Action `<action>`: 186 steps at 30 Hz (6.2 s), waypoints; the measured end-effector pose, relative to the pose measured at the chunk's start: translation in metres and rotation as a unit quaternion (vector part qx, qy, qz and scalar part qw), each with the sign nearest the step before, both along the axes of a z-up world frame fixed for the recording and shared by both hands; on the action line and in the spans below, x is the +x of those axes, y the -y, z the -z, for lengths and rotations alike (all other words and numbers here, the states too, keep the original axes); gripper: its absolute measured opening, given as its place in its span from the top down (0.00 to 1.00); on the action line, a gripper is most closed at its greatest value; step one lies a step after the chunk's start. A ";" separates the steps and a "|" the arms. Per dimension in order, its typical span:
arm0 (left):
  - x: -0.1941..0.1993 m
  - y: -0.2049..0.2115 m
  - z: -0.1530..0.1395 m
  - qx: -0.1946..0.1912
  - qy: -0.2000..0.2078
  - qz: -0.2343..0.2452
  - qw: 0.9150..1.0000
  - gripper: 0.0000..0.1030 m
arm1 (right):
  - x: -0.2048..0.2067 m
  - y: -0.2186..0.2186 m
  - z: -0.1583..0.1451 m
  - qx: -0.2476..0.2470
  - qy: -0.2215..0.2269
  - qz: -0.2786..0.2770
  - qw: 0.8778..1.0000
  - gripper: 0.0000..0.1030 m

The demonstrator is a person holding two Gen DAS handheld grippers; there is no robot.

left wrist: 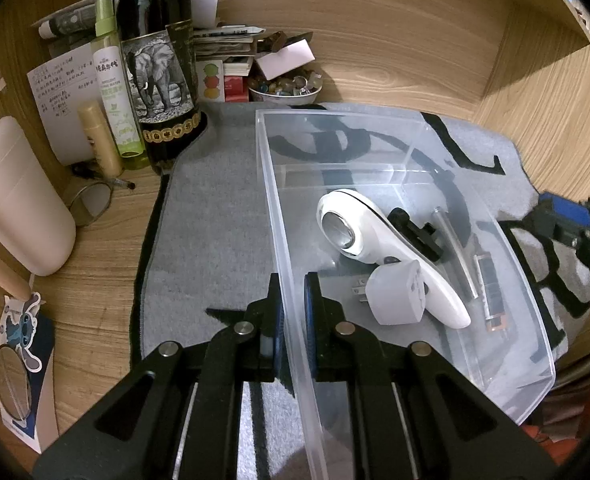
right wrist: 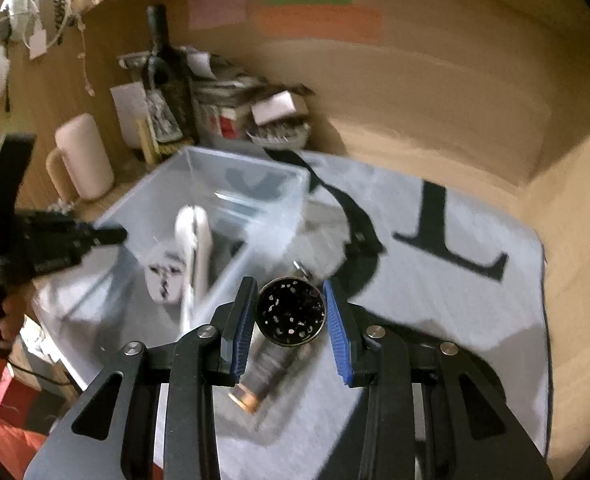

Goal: Organize rigid objects
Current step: 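Lower the black grinder into the clear box and open the right tool, then grasp the black-and-gold cylinder on the mat with the right tool, then lower the black-and-gold cylinder into the box and open the right tool, then grasp the silver key ring on the mat with the right tool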

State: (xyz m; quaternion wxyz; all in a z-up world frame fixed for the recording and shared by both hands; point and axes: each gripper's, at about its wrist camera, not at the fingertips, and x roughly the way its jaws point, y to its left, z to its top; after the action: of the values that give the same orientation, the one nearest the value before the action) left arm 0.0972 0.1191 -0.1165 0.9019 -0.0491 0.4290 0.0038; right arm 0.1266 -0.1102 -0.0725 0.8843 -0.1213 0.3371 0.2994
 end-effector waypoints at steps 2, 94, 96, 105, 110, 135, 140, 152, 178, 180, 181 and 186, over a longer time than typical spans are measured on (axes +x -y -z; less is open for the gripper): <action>0.000 0.001 0.000 0.000 0.000 0.000 1.000 0.91 | 0.000 -0.011 -0.006 0.004 0.008 -0.013 1.000 0.70; -0.001 0.001 0.001 0.001 -0.005 -0.004 1.000 0.91 | 0.013 0.004 0.079 -0.085 -0.090 -0.008 0.992 0.79; -0.001 0.001 0.001 0.002 -0.005 -0.004 1.000 0.91 | 0.014 0.009 0.078 -0.083 -0.089 -0.003 0.993 0.80; 0.000 0.003 0.001 0.006 -0.006 -0.004 1.000 0.91 | 0.020 0.035 0.076 -0.080 -0.102 0.034 0.991 0.80; 0.000 0.003 0.001 0.006 -0.006 -0.004 1.000 0.91 | 0.018 0.041 0.073 -0.089 -0.096 0.044 0.990 0.79; 0.000 0.003 0.001 0.007 -0.006 -0.004 1.000 0.91 | 0.014 0.053 0.043 -0.064 -0.049 0.060 0.995 0.80; 0.000 0.003 0.001 0.006 -0.006 -0.004 1.000 0.91 | 0.014 0.034 0.016 -0.045 -0.012 0.037 0.998 0.80; 0.000 0.002 0.002 0.005 -0.006 -0.004 1.000 0.91 | 0.013 -0.023 -0.025 -0.011 0.041 -0.031 0.999 0.80; 0.000 0.003 0.002 0.006 -0.006 -0.004 1.000 0.91 | 0.029 -0.090 0.023 -0.079 -0.025 -0.104 0.991 0.80; 0.000 0.003 0.002 0.006 -0.006 -0.004 1.000 0.91 | 0.027 -0.088 0.019 -0.075 -0.021 -0.103 0.992 0.79; 0.000 0.003 0.002 0.006 -0.006 -0.004 1.000 0.91 | 0.026 -0.086 0.017 -0.072 -0.019 -0.102 0.992 0.79; 0.000 0.003 0.002 0.006 -0.006 -0.004 1.000 0.91 | 0.019 -0.073 0.002 -0.058 0.006 -0.090 0.994 0.63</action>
State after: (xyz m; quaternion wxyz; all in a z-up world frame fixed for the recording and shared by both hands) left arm 0.0974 0.1163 -0.1181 0.8997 -0.0456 0.4339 0.0100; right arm 0.1455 -0.0370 -0.0742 0.8476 -0.2038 0.3360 0.3567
